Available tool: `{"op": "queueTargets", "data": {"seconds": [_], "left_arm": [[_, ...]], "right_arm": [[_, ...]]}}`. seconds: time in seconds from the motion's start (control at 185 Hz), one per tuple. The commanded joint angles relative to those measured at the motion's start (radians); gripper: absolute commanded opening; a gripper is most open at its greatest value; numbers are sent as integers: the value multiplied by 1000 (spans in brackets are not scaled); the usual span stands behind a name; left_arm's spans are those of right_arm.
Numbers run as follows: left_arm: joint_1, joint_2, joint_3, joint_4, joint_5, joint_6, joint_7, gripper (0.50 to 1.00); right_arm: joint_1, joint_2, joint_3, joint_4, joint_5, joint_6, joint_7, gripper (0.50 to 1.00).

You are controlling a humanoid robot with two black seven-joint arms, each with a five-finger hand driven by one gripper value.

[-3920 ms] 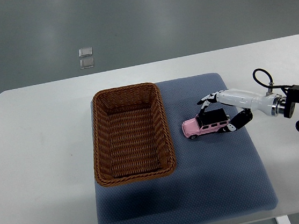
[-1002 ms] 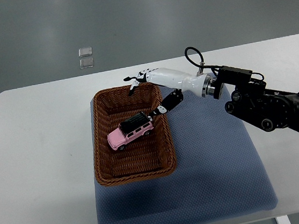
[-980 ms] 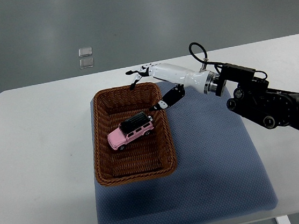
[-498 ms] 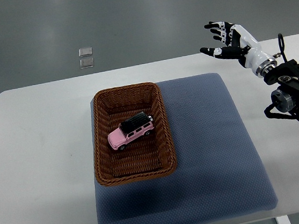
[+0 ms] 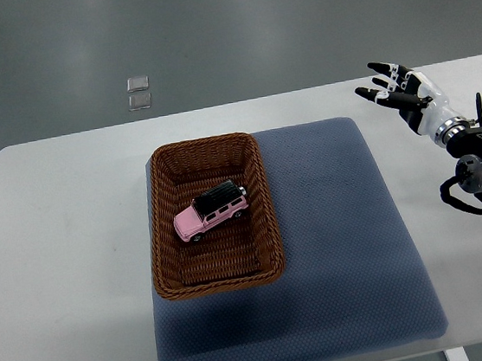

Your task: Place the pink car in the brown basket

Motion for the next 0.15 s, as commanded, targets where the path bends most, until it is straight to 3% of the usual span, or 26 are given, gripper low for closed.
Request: {"op": "queueTargets", "data": {"seconds": [0.0,0.146], "left_arm": [[0,0,-1,0,0,0,0,1000],[0,0,-1,0,0,0,0,1000]], "right_arm": [[-1,1,1,-13,0,0,0,913],[-7,1,-1,-16,0,3,2,913]]}}
